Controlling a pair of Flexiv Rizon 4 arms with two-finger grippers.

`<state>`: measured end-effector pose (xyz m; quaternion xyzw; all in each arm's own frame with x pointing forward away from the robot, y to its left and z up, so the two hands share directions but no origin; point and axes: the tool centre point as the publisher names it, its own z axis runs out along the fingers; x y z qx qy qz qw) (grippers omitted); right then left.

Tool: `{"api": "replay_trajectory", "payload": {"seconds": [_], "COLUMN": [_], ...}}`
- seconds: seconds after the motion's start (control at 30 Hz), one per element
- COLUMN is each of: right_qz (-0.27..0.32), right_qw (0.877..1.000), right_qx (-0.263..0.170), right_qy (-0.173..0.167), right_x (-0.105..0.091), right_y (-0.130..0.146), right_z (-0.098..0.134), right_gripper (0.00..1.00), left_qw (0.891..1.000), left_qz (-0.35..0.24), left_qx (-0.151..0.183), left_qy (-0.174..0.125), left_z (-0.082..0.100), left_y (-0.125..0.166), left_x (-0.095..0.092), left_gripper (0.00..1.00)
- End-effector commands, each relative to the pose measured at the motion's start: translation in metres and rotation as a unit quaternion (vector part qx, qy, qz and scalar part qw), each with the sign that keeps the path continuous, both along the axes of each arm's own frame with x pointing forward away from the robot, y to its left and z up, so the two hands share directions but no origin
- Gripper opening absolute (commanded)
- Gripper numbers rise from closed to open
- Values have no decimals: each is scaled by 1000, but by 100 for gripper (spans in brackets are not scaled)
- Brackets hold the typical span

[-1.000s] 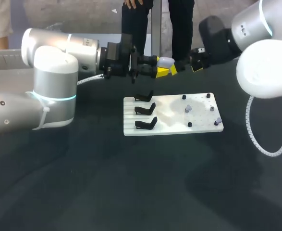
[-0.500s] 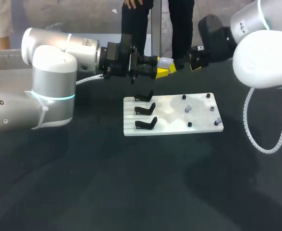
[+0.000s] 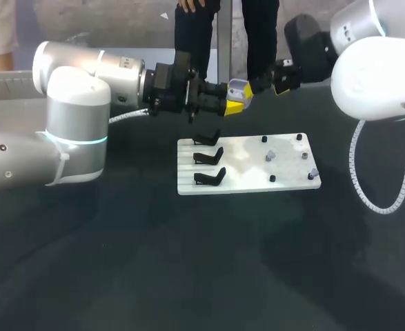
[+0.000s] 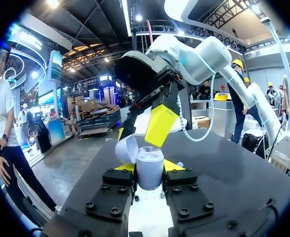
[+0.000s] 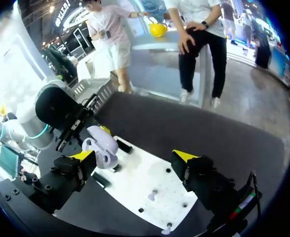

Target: Pick up each earbud case from the left stands, insert the matching earbuds, close the lid, and place the case in the box.

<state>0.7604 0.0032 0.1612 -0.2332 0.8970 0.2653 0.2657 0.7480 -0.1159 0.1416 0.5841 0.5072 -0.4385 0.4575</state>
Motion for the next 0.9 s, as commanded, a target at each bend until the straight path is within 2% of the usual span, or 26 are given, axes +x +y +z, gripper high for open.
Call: {"api": "replay_trajectory", "payload": {"seconds": [0.03, 0.17, 0.27, 0.43, 0.57, 0.7, 0.8, 0.9], "right_qz": [-8, -24, -36, -40, -26, -12, -9, -10], "right_qw": [1000, 999, 999, 998, 997, 989, 986, 984], "right_qx": [-7, -18, -24, -41, -73, -143, -167, -178], "right_qy": [-11, -23, -25, -27, -29, -22, -11, 3], "right_x": [-7, -15, -21, -30, -41, -56, -67, -75], "right_y": [-8, -23, -36, -52, -62, -69, -73, -77], "right_z": [8, 18, 21, 21, 20, 13, 7, 1], "right_gripper": [100, 100, 100, 100, 100, 100, 100, 100], "left_qw": [1000, 998, 998, 998, 998, 998, 998, 997], "left_qz": [10, 38, 44, 44, 44, 44, 44, 39], "left_qx": [-17, -41, -43, -43, -43, -43, -43, -59], "left_qy": [4, -6, -10, -10, -10, -10, -10, 9], "left_z": [0, 10, 17, 17, 17, 17, 17, 24], "left_y": [4, 12, 16, 16, 16, 16, 16, 14], "left_x": [1, 5, 7, 7, 7, 7, 7, -2], "left_gripper": [0, 0, 0, 0, 0, 0, 0, 0]}}
